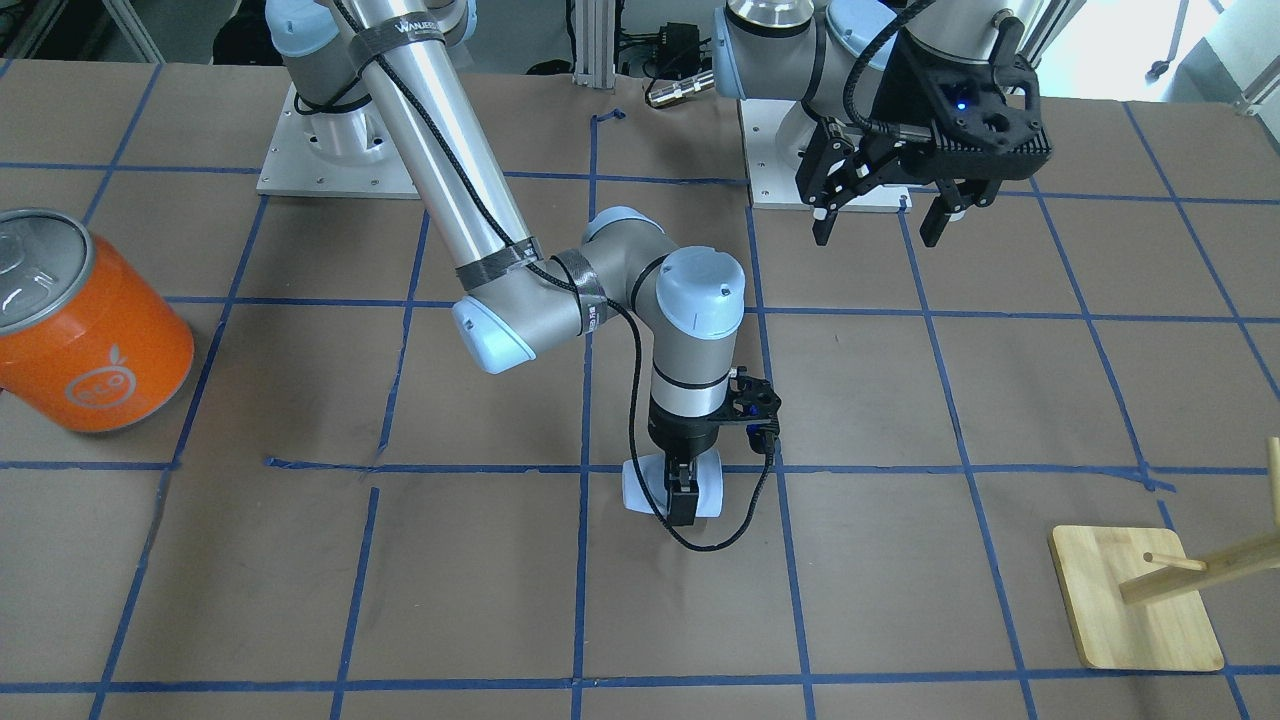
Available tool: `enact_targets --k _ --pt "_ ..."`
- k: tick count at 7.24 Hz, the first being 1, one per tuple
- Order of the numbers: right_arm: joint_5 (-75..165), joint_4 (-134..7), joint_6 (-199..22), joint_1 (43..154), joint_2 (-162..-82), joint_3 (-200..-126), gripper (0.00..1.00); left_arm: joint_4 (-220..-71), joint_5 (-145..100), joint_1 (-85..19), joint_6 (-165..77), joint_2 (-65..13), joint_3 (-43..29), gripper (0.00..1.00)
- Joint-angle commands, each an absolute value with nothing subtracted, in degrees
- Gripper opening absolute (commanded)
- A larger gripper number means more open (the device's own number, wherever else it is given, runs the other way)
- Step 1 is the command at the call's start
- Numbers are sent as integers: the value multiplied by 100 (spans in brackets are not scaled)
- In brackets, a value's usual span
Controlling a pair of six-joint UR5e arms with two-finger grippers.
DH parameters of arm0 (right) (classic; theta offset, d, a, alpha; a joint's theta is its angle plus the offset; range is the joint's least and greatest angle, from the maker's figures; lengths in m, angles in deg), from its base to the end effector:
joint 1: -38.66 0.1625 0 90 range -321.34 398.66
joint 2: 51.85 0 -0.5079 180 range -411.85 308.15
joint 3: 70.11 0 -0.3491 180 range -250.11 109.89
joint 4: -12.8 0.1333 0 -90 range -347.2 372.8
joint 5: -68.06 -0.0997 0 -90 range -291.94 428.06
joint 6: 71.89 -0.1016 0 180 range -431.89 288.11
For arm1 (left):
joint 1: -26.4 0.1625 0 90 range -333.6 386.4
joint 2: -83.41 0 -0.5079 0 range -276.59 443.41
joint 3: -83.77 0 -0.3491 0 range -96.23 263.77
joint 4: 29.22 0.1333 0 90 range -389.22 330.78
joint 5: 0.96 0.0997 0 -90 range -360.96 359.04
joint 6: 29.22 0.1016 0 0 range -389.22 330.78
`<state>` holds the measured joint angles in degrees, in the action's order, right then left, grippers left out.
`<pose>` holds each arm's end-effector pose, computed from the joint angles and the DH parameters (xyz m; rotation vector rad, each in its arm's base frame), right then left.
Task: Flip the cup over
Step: 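Carry the cup with the right gripper toward the left gripper, rotating it, then set the cup on its side and withdraw the right gripper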
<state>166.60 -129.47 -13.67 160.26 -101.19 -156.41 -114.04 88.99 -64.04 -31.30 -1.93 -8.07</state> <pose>0.4845 -0.5620 0.2673 2.0390 -2.0869 0.3315 -0.1366 -0.4192 0.5992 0.0447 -3.1297 0.2188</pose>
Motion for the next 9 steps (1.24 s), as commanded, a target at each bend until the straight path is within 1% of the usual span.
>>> enact_targets --k 1,5,7,8,9 --pt "16667 -12984 -1380 16021 -10124 -15633 100 -11404 8896 -6404 -3133 -193 -807 100" --pt "16667 -12923 -1484 16021 -10299 -15562 100 -11404 8896 -6404 -3133 -193 -799 100" --pt "16667 -12906 -1773 15899 -10789 -15641 100 -11404 8896 -6395 -3133 -193 -799 100" --pt "16667 -12914 -2193 15802 -10862 -15650 100 -11395 8878 -6325 -3107 -210 -799 100" --pt "16676 -12897 -3589 15671 -10923 -15659 100 -11369 8800 -6229 -3098 -280 -790 100"
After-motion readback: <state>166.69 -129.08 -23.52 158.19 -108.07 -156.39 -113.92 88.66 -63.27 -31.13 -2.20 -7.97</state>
